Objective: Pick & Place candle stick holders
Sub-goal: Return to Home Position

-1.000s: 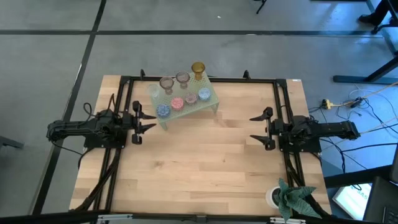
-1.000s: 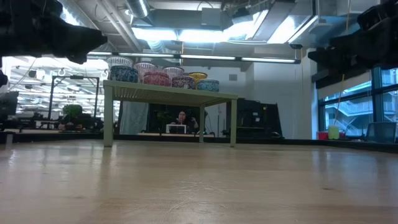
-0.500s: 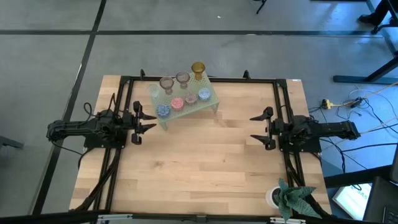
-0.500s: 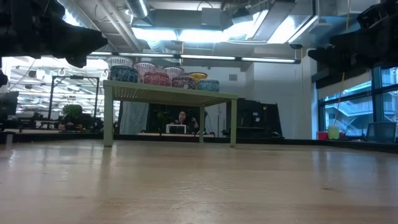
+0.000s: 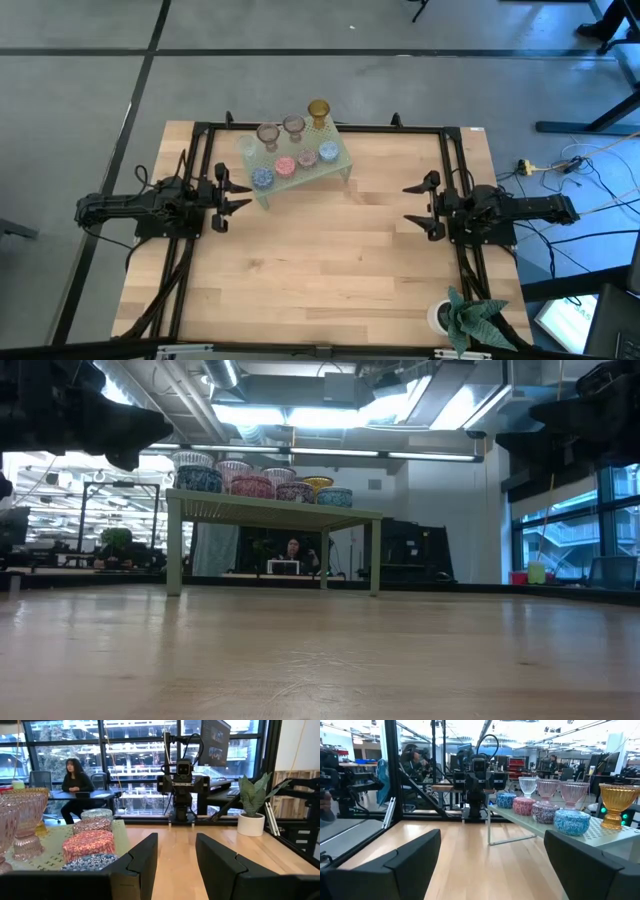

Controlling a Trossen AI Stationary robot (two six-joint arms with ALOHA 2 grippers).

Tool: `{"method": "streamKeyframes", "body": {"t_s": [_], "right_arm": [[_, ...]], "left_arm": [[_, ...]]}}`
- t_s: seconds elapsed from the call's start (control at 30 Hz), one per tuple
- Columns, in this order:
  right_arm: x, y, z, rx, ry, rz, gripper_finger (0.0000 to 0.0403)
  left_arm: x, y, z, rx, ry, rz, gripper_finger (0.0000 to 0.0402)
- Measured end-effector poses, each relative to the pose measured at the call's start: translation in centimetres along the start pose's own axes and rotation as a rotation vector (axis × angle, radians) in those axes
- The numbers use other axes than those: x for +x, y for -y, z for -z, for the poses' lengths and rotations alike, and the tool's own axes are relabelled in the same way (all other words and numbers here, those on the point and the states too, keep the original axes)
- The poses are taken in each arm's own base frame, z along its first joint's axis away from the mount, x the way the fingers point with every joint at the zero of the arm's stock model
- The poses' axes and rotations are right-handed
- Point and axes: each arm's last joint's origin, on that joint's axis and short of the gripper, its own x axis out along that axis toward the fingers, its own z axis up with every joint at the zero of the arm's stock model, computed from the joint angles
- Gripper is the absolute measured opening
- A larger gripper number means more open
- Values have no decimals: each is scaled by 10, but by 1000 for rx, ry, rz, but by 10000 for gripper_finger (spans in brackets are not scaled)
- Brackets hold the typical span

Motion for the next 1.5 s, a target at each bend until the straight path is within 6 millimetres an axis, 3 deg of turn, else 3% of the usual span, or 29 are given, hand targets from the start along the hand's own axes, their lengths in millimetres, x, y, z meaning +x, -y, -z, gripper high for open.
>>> {"method": "streamKeyframes", "body": {"t_s": [0.33, 0.47, 0.63, 0.87, 0.93, 1.1, 1.27, 1.5], "right_arm": [[0, 1, -1, -2, 5, 36, 357], [0, 1, 0, -3, 2, 33, 325], [0, -1, 3, -33, -35, -21, 227], [0, -1, 4, -67, -41, -22, 36], [0, -1, 4, -92, -41, -22, 11], [0, -1, 4, -94, -41, -22, 15], [0, -1, 3, -207, -29, -22, 5], [0, -1, 3, -242, -29, -23, 33]], "left_arm": [[0, 0, 1, -13, -8, 0, 129], [0, 0, 1, -13, -11, 0, 129], [0, 0, 1, -9, -11, 1, 129], [0, 0, 1, -4, -11, 0, 129], [0, 0, 1, -4, -11, 0, 129], [0, 0, 1, -4, -11, 1, 129], [0, 0, 1, -4, -11, 0, 129], [0, 0, 1, -4, -11, 0, 129]]}}
